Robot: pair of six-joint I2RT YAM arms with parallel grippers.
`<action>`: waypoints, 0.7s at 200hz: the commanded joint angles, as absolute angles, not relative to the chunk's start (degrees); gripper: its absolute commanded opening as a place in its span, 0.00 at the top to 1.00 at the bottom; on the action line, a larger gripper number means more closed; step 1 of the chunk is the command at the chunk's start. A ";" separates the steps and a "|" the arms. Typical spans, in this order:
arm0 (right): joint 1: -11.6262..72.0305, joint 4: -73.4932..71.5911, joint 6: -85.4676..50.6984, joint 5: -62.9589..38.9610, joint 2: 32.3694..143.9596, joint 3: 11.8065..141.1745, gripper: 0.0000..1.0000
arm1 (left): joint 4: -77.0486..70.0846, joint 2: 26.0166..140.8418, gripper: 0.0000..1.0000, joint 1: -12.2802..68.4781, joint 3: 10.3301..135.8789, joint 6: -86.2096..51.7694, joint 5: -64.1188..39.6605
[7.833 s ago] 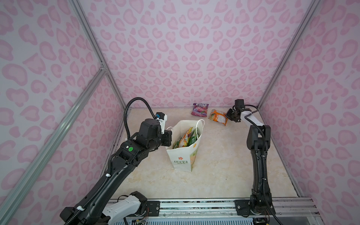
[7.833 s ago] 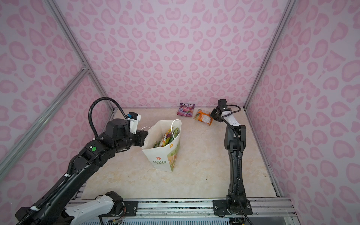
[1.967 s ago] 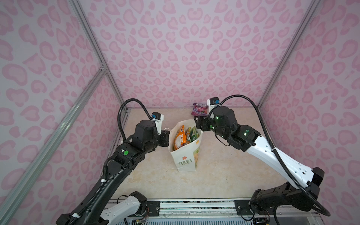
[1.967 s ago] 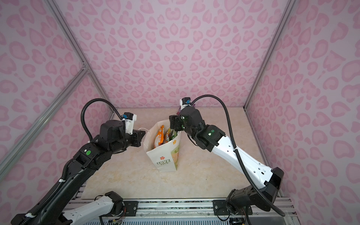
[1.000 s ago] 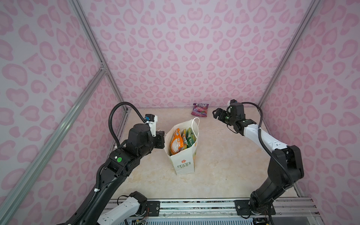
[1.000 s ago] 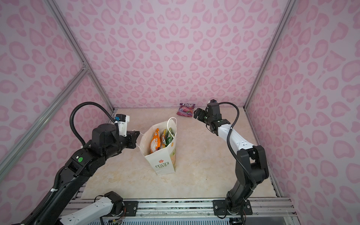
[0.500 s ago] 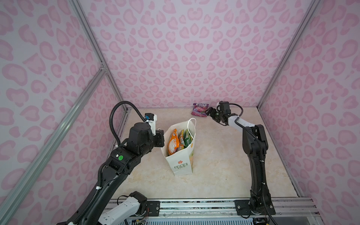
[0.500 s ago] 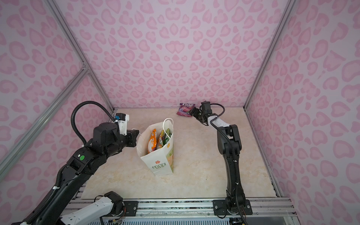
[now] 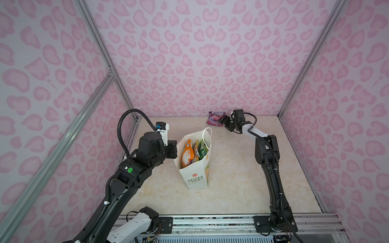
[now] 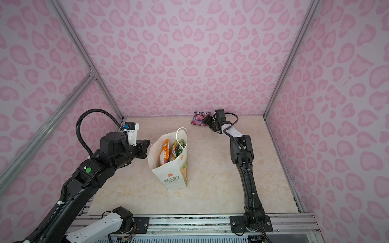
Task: Place the snacks into the paper bag
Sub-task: Pick up the snack from the top-center of the table.
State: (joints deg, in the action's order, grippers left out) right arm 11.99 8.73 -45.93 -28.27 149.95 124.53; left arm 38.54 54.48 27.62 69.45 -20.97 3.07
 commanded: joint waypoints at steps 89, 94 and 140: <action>11.47 28.45 -44.66 -32.95 163.17 146.73 0.44 | 35.63 54.85 0.95 27.16 69.43 -21.10 1.30; 11.35 28.26 -44.65 -33.09 163.20 146.72 0.46 | 35.67 54.85 0.95 27.16 69.43 -21.09 1.30; 10.33 26.11 -44.35 -35.94 163.75 146.72 0.68 | 35.61 54.98 0.95 27.11 69.43 -21.11 1.05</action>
State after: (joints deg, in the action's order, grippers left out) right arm 10.63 22.52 -45.19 -34.26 162.41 146.98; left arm 38.04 54.85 27.27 69.45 -20.97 1.50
